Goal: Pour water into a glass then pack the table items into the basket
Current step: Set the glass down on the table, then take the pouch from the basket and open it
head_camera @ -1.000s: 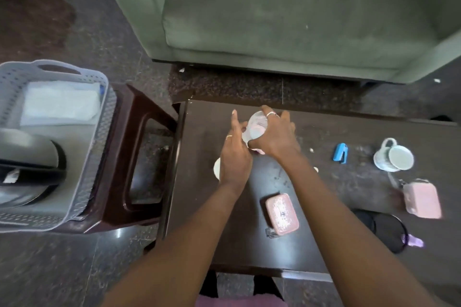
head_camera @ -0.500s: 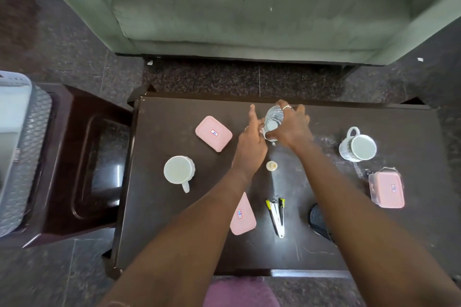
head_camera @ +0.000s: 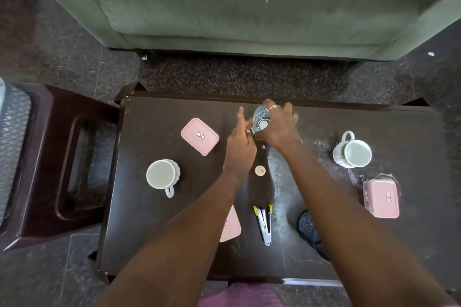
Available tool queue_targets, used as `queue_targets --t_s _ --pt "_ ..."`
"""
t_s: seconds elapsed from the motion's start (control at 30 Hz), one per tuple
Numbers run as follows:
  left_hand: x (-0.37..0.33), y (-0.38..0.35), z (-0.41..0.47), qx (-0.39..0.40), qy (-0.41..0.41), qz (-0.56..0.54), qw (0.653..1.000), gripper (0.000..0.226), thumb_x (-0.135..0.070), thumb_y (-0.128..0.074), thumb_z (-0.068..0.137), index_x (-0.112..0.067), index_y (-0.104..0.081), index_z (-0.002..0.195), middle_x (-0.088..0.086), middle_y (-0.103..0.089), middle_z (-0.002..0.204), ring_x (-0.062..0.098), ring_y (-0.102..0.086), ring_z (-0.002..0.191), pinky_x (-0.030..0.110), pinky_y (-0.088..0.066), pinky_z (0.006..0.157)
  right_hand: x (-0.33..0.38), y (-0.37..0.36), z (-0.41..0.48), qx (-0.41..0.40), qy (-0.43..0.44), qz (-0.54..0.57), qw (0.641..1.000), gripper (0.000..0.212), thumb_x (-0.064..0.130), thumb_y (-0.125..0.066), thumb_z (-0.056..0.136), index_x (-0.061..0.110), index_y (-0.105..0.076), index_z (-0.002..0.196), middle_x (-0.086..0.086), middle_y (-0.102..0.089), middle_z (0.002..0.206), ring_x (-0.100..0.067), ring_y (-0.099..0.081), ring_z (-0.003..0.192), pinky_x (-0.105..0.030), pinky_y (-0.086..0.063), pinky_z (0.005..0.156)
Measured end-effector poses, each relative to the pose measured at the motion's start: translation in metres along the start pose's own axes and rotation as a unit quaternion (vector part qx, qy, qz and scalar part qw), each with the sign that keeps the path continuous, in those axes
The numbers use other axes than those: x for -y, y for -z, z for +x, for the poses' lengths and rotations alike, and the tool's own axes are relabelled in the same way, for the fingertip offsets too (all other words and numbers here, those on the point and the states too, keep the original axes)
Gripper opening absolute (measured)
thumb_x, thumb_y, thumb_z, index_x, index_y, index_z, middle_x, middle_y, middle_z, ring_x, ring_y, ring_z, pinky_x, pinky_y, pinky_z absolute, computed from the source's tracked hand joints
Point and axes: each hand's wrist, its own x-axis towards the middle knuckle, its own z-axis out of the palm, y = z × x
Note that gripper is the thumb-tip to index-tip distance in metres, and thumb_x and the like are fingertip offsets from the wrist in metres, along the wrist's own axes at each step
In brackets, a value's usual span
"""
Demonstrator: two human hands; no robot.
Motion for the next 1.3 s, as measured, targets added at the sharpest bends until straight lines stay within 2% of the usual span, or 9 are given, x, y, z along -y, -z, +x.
queue_targets --t_s 0.27,0.43,0.53,0.6,0.67,0.83,0.97,1.07,1.3 --pt "-0.002 0.001 -0.003 -0.004 -0.011 0.009 1.0 0.055 0.0 -0.036 0.094 -0.009 -0.022 0.146 0.006 -0.062 0.125 0.027 -0.058 0.115 0.036 -0.044 0.099 0.001 0.004 0.0 0.026 -0.01 -0.005 1.0 0.093 0.024 -0.084 0.063 0.034 -0.032 0.139 -0.012 -0.03 0.135 -0.038 -0.032 0.124 -0.047 -0.044 0.094" --pt "0.009 0.017 -0.01 -0.021 -0.023 0.0 1.0 0.056 0.002 -0.034 0.092 -0.01 -0.024 0.145 0.009 -0.062 0.124 0.023 -0.057 0.115 0.021 -0.037 0.098 0.0 0.024 0.001 0.014 -0.055 0.064 0.996 0.096 0.039 -0.083 0.062 0.028 -0.031 0.143 -0.017 -0.034 0.143 -0.038 -0.036 0.13 -0.043 -0.035 0.106" --pt "0.016 0.036 -0.015 -0.04 -0.009 -0.008 0.999 0.057 0.005 -0.033 0.091 -0.012 -0.025 0.145 0.009 -0.062 0.123 0.022 -0.057 0.116 0.014 -0.034 0.093 0.006 0.033 -0.005 -0.077 -0.081 0.149 0.982 0.07 0.043 -0.074 0.073 0.013 -0.05 0.131 -0.016 -0.052 0.134 -0.03 -0.05 0.122 -0.036 -0.04 0.101" --pt "0.02 0.055 -0.016 -0.061 -0.002 -0.02 0.998 0.06 0.008 -0.033 0.089 -0.012 -0.026 0.145 0.009 -0.062 0.122 0.021 -0.056 0.117 0.015 -0.034 0.094 0.022 0.033 -0.01 -0.125 -0.089 0.182 0.971 0.049 0.038 -0.067 0.082 0.007 -0.06 0.119 -0.015 -0.063 0.122 -0.027 -0.057 0.114 -0.03 -0.042 0.093" --pt "0.025 0.076 -0.016 -0.091 -0.002 -0.029 0.995 0.061 0.01 -0.033 0.088 -0.011 -0.028 0.144 0.01 -0.063 0.121 0.021 -0.056 0.116 0.008 -0.032 0.091 0.048 0.027 -0.015 -0.151 -0.082 0.205 0.964 0.036 0.031 -0.063 0.086 0.005 -0.065 0.11 -0.014 -0.068 0.114 -0.027 -0.06 0.109 -0.028 -0.042 0.089" --pt "0.037 0.139 -0.015 -0.168 0.001 -0.037 0.985 0.058 0.01 -0.036 0.089 -0.009 -0.029 0.144 0.009 -0.065 0.12 0.024 -0.059 0.113 0.022 -0.038 0.094 0.144 -0.012 -0.035 -0.115 0.028 0.179 0.977 0.024 0.021 -0.062 0.087 0.004 -0.069 0.102 -0.014 -0.072 0.103 -0.024 -0.064 0.1 -0.02 -0.039 0.078" --pt "0.047 0.208 -0.008 -0.248 -0.002 -0.032 0.968 0.056 0.008 -0.034 0.09 -0.006 -0.029 0.143 0.011 -0.065 0.12 0.023 -0.06 0.112 0.017 -0.037 0.091 0.231 -0.052 -0.057 -0.044 0.14 0.138 0.979 0.021 0.019 -0.064 0.085 0.005 -0.07 0.1 -0.014 -0.072 0.102 -0.024 -0.065 0.099 -0.026 -0.044 0.086" --pt "0.056 0.269 0.005 -0.33 0.01 -0.046 0.943 0.057 0.011 -0.034 0.087 -0.004 -0.032 0.142 0.014 -0.064 0.118 0.025 -0.06 0.11 0.014 -0.035 0.089 0.297 -0.079 -0.066 -0.015 0.223 0.116 0.968 0.019 0.017 -0.065 0.083 0.005 -0.069 0.098 -0.016 -0.07 0.102 -0.027 -0.064 0.1 -0.034 -0.046 0.094" --pt "0.098 0.394 0.027 -0.465 0.12 -0.109 0.87 0.06 0.01 -0.029 0.085 -0.011 -0.035 0.14 0.009 -0.059 0.125 0.021 -0.054 0.116 0.013 -0.033 0.089 0.428 -0.149 -0.085 0.062 0.328 0.024 0.942 0.022 0.013 -0.058 0.085 0.008 -0.067 0.104 -0.015 -0.065 0.112 -0.027 -0.059 0.108 -0.03 -0.043 0.094"
